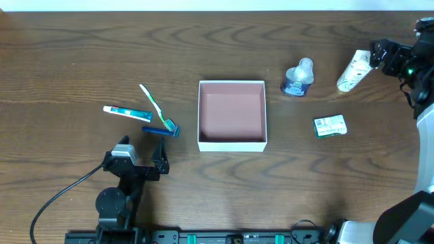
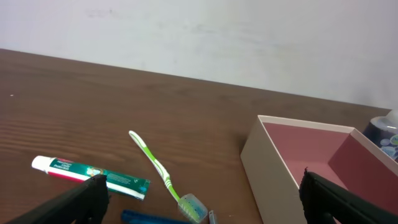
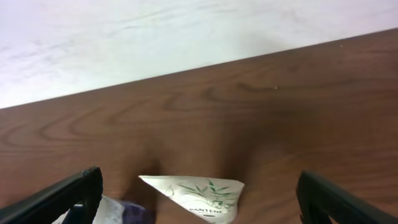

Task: Pack container
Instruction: 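Reach the right gripper toward the white Pantene tube, then grasp the Pantene tube with the right gripper and lift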

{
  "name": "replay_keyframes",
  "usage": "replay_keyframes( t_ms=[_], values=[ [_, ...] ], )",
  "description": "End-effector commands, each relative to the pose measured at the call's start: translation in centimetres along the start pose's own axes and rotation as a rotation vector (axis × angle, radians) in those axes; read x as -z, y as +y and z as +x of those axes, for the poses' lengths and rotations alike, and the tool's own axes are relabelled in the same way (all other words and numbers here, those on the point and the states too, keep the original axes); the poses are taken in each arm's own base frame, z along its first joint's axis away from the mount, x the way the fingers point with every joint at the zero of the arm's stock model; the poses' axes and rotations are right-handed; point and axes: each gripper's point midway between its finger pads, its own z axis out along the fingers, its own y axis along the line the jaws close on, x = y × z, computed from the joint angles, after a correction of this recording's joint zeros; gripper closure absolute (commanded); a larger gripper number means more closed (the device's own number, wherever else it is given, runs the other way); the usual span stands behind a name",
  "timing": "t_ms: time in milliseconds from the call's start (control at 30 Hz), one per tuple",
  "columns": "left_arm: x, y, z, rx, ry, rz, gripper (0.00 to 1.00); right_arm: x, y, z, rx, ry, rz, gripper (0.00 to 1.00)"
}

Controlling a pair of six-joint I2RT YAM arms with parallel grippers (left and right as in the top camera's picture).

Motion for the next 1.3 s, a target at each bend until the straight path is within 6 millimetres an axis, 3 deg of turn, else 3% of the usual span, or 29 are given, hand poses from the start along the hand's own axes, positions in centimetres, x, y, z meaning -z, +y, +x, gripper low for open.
replay_keyframes(
  t_ms=[0, 167, 400, 900, 1267],
  values=[
    [-0.1, 0.4, 1.6, 0.009, 0.049, -0.010, 0.02, -0.2, 0.0, -0.1, 0.008, 0.002, -0.024, 0.01],
    [-0.1, 0.4, 1.6, 0.009, 0.049, -0.009, 0.02, -1.3, -0.6, 0.8, 0.018, 0.032, -0.021, 0.03],
    [-0.1, 0.4, 1.6, 0.009, 0.049, -0.010, 0.02, -2.5, -0.8, 2.0, 0.194, 0.063, -0.051, 0.06],
    [-0.1, 0.4, 1.6, 0.009, 0.049, -0.009, 0.02, -5.2, -0.9, 3.1, 0.230, 0.064, -0.123, 0.15],
    [-0.1, 0.4, 1.6, 0.009, 0.049, -0.010, 0.02, -7.4, -1.0, 4.7, 0.213, 0.085, -0.176, 0.30]
  ],
)
